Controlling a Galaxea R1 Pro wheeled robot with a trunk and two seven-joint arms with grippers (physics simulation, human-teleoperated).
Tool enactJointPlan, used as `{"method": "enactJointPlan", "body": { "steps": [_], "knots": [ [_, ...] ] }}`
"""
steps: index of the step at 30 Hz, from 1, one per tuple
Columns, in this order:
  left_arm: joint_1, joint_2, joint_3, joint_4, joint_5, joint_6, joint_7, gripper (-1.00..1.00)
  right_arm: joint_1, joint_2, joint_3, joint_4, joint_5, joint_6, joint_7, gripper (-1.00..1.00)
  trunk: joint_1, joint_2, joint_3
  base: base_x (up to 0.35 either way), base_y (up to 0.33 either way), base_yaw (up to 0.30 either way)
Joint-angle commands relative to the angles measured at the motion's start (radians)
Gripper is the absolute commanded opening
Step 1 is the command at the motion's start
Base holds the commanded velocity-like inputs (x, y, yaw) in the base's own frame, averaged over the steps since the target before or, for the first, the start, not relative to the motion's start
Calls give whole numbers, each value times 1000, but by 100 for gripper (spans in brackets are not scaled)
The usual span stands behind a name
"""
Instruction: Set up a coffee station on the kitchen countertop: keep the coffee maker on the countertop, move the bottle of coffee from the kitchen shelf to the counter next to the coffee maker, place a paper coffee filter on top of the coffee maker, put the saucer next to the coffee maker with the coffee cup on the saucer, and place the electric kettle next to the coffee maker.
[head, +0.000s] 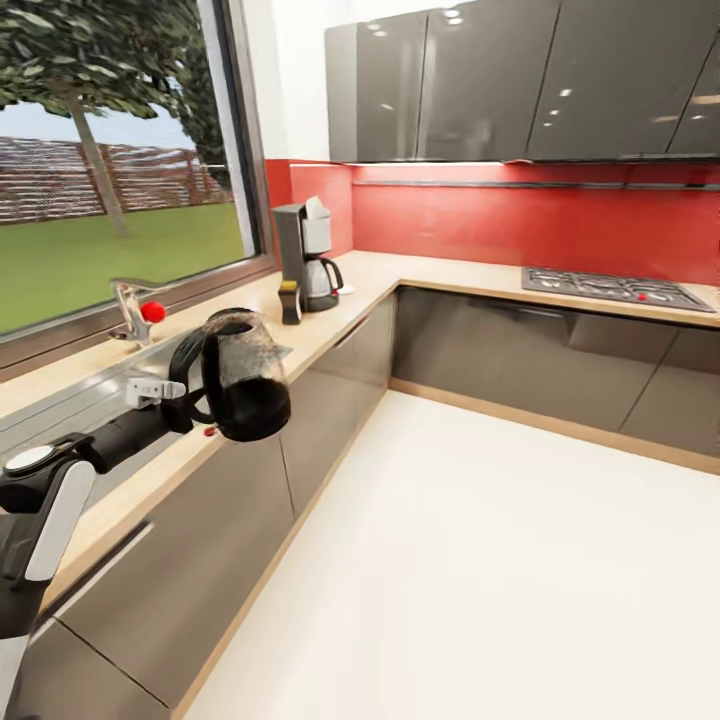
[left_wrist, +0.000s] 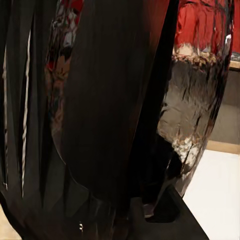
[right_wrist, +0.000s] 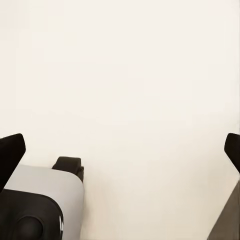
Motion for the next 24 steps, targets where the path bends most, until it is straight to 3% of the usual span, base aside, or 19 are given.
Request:
{"method": "enactJointPlan", "body": {
  "steps": [1, 16, 24],
  "knots": [
    [-1, 0, 1, -1, 12, 8, -1, -100, -1, 1, -8, 1, 8, -4, 8, 100, 0, -1, -1, 247, -196, -32],
    [-1, 0, 2, -1, 12, 9, -1, -100, -1, 2, -8, 1, 8, -4, 8, 100, 0, -1, -1, 247, -196, 1],
    [-1, 0, 1, 0, 12, 9, -1, -100, -1, 2, -8, 1, 8, -4, 7, 100, 0, -1, -1, 247, -196, 144]
  ]
}}
